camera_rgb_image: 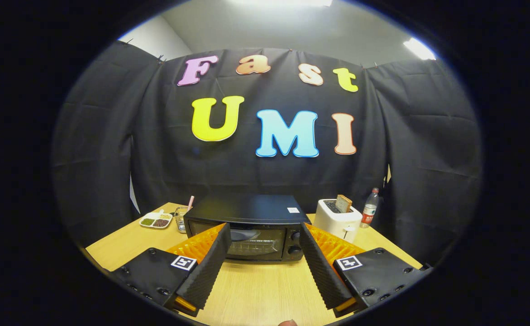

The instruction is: Open the toaster oven, put the food inside, and close the toaster oven door.

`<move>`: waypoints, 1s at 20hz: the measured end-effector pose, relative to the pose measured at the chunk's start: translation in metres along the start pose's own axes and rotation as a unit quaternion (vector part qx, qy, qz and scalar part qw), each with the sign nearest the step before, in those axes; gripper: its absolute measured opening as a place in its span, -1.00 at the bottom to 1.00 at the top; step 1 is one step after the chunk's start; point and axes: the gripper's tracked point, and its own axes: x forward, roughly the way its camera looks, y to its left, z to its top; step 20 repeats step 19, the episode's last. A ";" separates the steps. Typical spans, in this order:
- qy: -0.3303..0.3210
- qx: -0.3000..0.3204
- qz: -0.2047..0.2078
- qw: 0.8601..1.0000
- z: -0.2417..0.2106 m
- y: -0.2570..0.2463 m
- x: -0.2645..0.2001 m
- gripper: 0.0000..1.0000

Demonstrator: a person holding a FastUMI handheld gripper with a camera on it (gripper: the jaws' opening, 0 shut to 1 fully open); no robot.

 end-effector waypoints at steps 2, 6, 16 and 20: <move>-0.002 0.006 -0.010 1.000 -0.001 -0.013 -0.010 0.92; -0.005 0.022 -0.016 1.000 -0.010 -0.025 -0.024 0.92; -0.006 0.041 -0.028 0.999 -0.012 -0.035 -0.038 0.92; -0.009 0.043 -0.028 0.999 -0.011 -0.036 -0.034 0.92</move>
